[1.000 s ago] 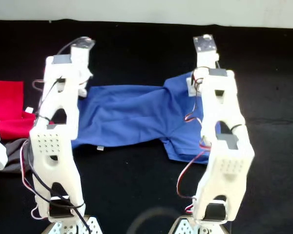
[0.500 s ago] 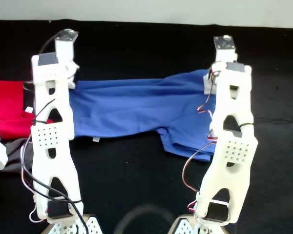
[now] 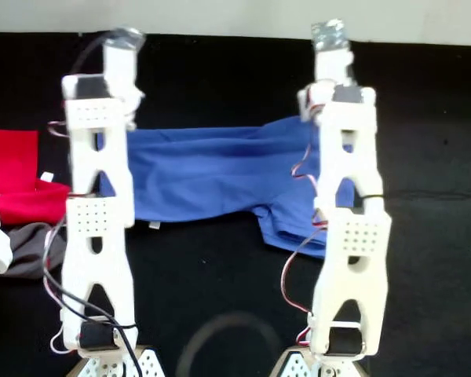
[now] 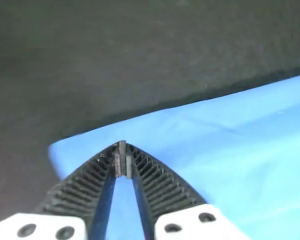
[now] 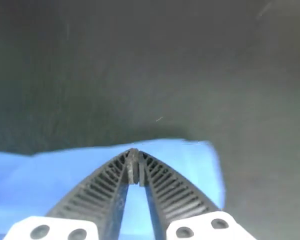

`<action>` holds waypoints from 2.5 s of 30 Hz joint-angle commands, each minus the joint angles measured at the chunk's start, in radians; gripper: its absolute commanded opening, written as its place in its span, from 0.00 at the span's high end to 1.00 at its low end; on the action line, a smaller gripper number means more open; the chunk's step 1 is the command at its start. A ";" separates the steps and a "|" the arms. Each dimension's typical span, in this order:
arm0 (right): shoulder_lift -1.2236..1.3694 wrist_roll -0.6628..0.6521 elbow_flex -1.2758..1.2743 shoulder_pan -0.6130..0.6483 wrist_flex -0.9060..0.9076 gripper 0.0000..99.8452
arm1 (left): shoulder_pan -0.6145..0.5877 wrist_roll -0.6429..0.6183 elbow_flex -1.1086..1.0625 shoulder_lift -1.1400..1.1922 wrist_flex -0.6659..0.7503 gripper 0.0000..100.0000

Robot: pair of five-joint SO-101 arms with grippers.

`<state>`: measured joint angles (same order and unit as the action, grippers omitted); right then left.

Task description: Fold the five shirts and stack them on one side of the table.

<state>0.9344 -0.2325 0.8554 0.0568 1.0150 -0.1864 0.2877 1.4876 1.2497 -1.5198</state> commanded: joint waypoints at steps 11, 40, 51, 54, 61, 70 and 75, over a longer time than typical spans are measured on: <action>0.065 0.000 0.042 -0.174 -0.013 0.99 | -0.147 0.133 -0.030 0.073 0.064 0.99; -0.486 0.000 0.042 -0.124 0.558 0.99 | -0.108 0.071 0.073 -0.374 -0.261 0.99; -0.533 0.005 0.042 -0.027 0.702 0.99 | -0.101 0.028 -0.737 -0.757 -0.236 0.99; -0.533 0.005 0.033 -0.004 0.746 0.99 | -0.101 0.026 -0.935 -0.829 -0.158 0.99; -0.535 0.064 -0.077 0.036 0.748 0.99 | -0.051 -0.003 -1.468 -1.018 0.118 0.99; -0.536 0.071 -0.392 0.101 0.650 0.99 | -0.018 -0.046 -1.928 -1.260 0.488 0.99; -0.538 0.071 -0.588 0.101 0.524 0.99 | -0.082 -0.044 -2.025 -1.231 0.583 0.99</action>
<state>0.4664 -0.1726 0.3537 0.1519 1.6057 -0.2355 0.2478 -0.5117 0.0422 -0.9904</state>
